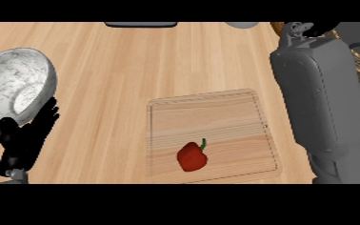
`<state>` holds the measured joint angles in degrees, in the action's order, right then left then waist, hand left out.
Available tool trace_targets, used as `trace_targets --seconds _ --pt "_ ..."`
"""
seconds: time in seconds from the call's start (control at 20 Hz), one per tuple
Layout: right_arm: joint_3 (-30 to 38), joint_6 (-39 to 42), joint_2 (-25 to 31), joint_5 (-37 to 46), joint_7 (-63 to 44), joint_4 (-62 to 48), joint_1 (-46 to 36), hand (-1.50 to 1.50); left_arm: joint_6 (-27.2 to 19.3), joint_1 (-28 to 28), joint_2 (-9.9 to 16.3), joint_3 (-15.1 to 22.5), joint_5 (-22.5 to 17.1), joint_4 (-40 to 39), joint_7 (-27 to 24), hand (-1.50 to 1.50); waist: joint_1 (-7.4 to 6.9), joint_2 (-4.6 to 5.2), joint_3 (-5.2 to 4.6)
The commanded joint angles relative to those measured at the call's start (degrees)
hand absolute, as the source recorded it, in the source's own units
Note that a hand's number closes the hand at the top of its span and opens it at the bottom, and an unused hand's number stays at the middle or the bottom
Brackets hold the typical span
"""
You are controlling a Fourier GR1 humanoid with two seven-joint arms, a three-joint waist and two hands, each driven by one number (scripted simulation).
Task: Pick the croissant from the cutting board and place it in the tiered basket
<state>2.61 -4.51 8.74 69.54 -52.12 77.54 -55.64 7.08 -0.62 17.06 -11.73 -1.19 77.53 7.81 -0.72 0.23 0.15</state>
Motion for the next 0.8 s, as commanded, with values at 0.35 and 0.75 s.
trace_targets --seconds 0.35,0.75 --pt "13.53 -12.04 9.3 -14.02 19.45 -19.9 -5.76 1.5 2.14 0.38 1.47 -1.41 -0.92 -0.52 1.8 0.0 -0.22 0.04 -0.14" --pt "1.57 -2.67 20.75 3.5 21.33 -31.32 -7.81 1.5 1.51 -0.15 -0.18 0.49 0.16 1.46 1.71 0.0 -1.27 0.31 -0.29"
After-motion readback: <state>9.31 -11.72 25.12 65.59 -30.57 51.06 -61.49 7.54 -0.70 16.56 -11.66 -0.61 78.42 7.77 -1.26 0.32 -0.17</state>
